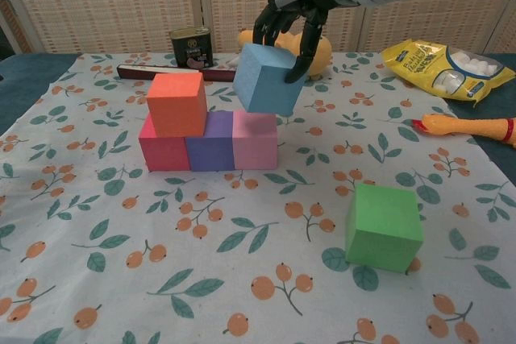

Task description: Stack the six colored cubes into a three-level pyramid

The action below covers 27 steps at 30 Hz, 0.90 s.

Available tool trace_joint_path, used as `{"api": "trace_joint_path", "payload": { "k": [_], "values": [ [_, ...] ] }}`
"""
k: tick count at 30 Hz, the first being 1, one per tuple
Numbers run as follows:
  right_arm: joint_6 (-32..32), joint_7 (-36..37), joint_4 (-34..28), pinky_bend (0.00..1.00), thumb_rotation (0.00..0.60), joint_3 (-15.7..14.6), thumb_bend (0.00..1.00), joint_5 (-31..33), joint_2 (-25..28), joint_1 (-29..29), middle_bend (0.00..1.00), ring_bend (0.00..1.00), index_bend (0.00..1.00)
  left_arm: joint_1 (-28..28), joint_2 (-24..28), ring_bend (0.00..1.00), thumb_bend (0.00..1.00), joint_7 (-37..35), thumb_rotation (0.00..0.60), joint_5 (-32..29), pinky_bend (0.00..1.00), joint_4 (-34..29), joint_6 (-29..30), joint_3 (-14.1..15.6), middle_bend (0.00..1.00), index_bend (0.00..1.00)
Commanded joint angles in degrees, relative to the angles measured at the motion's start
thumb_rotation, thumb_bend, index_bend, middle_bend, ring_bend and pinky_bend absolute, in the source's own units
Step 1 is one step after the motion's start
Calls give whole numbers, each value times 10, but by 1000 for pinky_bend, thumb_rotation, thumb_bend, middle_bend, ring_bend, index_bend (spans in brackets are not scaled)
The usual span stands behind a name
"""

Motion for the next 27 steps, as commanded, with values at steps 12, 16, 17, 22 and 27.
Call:
{"api": "trace_joint_path", "payload": {
  "k": [12, 16, 17, 22, 27],
  "values": [
    [129, -240, -53, 66, 600, -59, 147, 294, -60, 112, 406, 130, 270, 4, -1, 0, 299, -34, 600, 17, 149, 16, 1, 9, 0, 0],
    [132, -273, -66, 55, 600, -59, 147, 345, -58, 132, 406, 130, 255, 7, -7, 0, 300, -23, 600, 19, 149, 25, 8, 8, 0, 0],
    [133, -280, -66, 52, 600, -59, 147, 353, -59, 136, 406, 130, 250, 7, -8, 0, 301, -22, 600, 19, 149, 26, 9, 8, 0, 0],
    [138, -313, -66, 45, 600, -61, 147, 399, -65, 154, 406, 130, 223, 7, -11, 0, 307, -28, 600, 20, 149, 28, 8, 9, 0, 0],
    [139, -331, -55, 42, 600, -58, 147, 424, -76, 161, 406, 127, 206, 7, -11, 0, 306, -33, 600, 19, 149, 31, 5, 9, 0, 0]
  ]
}}
